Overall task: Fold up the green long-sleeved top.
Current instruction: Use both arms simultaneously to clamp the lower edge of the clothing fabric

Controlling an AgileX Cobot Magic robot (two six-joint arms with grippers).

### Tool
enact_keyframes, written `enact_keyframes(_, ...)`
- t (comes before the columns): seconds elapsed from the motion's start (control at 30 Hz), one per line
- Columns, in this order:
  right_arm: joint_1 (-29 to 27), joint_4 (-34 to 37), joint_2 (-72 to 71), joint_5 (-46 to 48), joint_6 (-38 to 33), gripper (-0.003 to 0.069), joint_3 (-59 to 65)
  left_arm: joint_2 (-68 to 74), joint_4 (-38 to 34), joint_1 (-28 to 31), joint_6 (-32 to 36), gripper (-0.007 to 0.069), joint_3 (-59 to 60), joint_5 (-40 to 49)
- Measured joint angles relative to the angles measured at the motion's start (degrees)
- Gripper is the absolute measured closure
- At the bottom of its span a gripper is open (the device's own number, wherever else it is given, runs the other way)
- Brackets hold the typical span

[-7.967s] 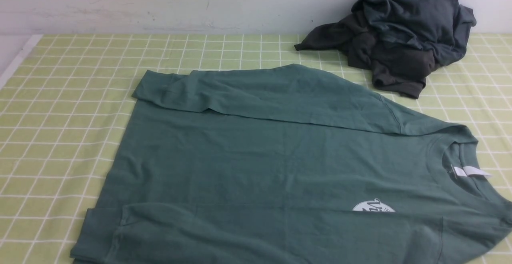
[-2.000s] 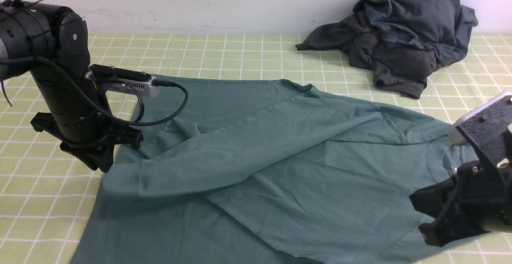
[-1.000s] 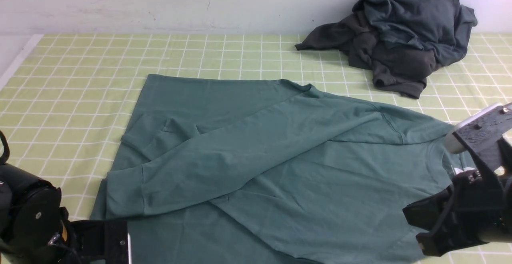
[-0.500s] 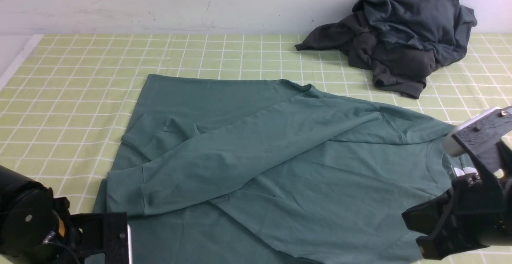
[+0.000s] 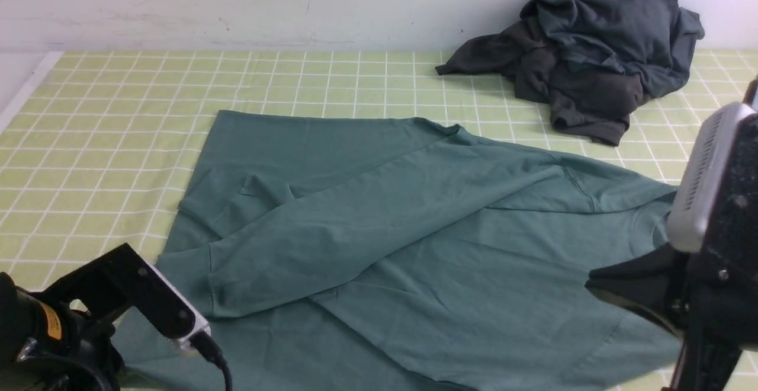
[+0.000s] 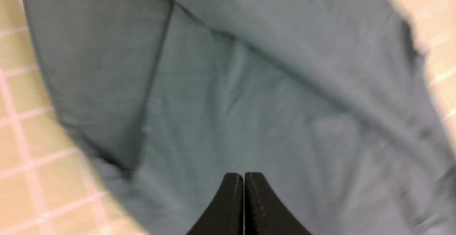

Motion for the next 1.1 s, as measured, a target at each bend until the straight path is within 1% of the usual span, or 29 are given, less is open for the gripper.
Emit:
enact_keyframes(0.03, 0.1, -1.2, 1.1, -1.5, -3.1, 0.0648, 0.0, 0.0, 0.0, 0.0, -2.7, 0.0625, -0.3, 0.1)
enact_keyframes(0.07, 0.1, -2.3, 2.1, -2.3, -4.2, 0.0641, 0.0, 0.0, 0.0, 0.0, -3.4, 0.0625, -0.3, 0.1)
enact_keyframes(0.13, 0.1, -4.4, 4.8, -2.9, -5.3, 0.0610, -0.1, 0.0, 0.1, 0.0, -4.4, 0.0625, -0.4, 0.1)
enact_keyframes(0.17, 0.1, -6.7, 6.6, -2.8, -5.4, 0.0587, -0.1, 0.0, 0.1, 0.0, -5.2, 0.0625, -0.4, 0.2)
enact_keyframes(0.23, 0.1, -12.6, 11.7, -1.1, -5.5, 0.0512, -0.2, 0.0, -0.1, 0.0, -7.2, 0.0625, -0.4, 0.2)
enact_keyframes(0.37, 0.1, -25.1, 20.7, 3.4, -5.5, 0.0406, -0.2, 0.0, -0.2, 0.0, -9.1, 0.0625, -0.4, 0.2)
enact_keyframes(0.43, 0.1, -29.9, 25.3, 4.0, -5.5, 0.0375, -0.2, 0.0, -0.5, 0.0, -9.4, 0.0625, -0.4, -0.2)
enact_keyframes(0.53, 0.1, -35.3, 31.0, 3.5, -5.5, 0.0361, -0.2, 0.0, -1.4, 0.0, -9.6, 0.0625, -0.4, -1.6)
enact_keyframes(0.6, 0.1, -37.5, 33.6, 3.3, -5.5, 0.0359, -0.2, 0.0, -2.1, 0.0, -9.6, 0.0625, -0.4, -1.9)
enact_keyframes(0.7, 0.1, -38.6, 35.8, 3.0, -5.5, 0.0361, -0.2, 0.0, -2.6, 0.0, -9.6, 0.0625, -0.4, -1.9)
enact_keyframes(0.83, 0.1, -39.0, 36.2, 2.9, -5.7, 0.0389, -0.5, 0.0, -2.6, 0.0, -9.6, 0.0625, -0.4, -2.0)
enact_keyframes(1.0, 0.1, -39.2, 36.5, 0.4, -2.9, 0.0531, -0.5, 0.0, -2.8, 0.0, -9.6, 0.0625, -0.4, -2.0)
enact_keyframes(1.07, 0.1, -39.2, 36.5, 0.3, -1.9, 0.0568, -0.5, 0.0, -2.9, 0.0, -9.6, 0.0625, -0.4, -2.1)
enact_keyframes(1.1, 0.1, -39.3, 36.5, 0.3, -0.9, 0.0608, -0.5, 0.0, -2.9, 0.0, -9.6, 0.0625, -0.4, -2.1)
